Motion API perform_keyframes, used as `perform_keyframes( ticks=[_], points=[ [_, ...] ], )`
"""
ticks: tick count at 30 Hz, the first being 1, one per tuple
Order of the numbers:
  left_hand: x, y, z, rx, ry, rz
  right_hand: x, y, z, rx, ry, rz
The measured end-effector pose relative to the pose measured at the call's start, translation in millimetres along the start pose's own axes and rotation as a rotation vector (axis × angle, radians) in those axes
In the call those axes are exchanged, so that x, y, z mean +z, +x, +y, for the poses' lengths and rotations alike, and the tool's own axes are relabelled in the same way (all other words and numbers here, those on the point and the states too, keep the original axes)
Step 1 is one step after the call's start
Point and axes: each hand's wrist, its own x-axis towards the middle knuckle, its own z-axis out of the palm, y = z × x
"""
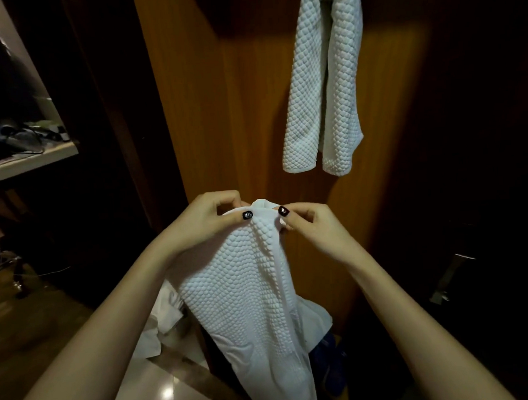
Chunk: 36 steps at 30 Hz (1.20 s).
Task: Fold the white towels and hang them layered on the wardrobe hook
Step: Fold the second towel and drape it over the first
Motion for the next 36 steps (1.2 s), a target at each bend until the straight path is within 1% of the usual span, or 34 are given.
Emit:
perform_keyframes(
  ticks=[4, 7, 8, 10, 12, 14, 18, 22, 23, 28, 33, 36],
  points=[
    [9.6, 4.6, -4.0, 0.034, -0.003, 0.062, 6.4, 2.1, 1.5, 0.03, 0.001, 0.102],
    [16.3, 8.4, -6.6, 0.035, -0.014, 0.064, 9.4, 2.8, 3.3, 0.018, -0.029, 0.157],
    [17.1, 9.0, -6.7, 0.037, -0.009, 0.043, 8.2, 3.3, 4.4, 0.015, -0.05, 0.172],
    [15.5, 8.5, -9.9, 0.043, -0.001, -0.055, 3.9, 4.0, 6.7, 0.02, -0.087, 0.198],
    [10.2, 5.1, -16.3, 0.003, 0.099, -0.163, -0.4, 3.7, 8.5, 0.034, -0.095, 0.22],
    [3.5, -0.7, -26.5, -0.082, 0.218, -0.184, -6.1, 2.8, 10.7, 0.049, -0.08, 0.249],
    [-13.4, -14.3, -47.4, -0.194, 0.236, -0.173, -19.9, 3.5, 14.7, 0.065, -0.085, 0.292],
    [-15.7, -28.7, -60.0, -0.238, 0.267, -0.311, -31.4, 4.0, 15.4, 0.061, -0.137, 0.361],
    [-15.6, -30.7, -63.2, -0.238, 0.258, -0.295, -36.0, 4.0, 14.9, 0.061, -0.14, 0.388],
    [-18.8, -25.5, -65.6, -0.139, 0.032, -0.019, -58.3, 1.5, 2.5, 0.06, -0.154, 0.43],
    [-17.4, -10.2, -61.1, -0.12, -0.121, 0.124, -74.8, -10.4, -4.5, 0.101, -0.259, 0.429],
    [-16.6, -2.8, -57.9, -0.062, -0.204, 0.18, -74.8, -21.1, -4.4, 0.109, -0.275, 0.424]
  ],
)
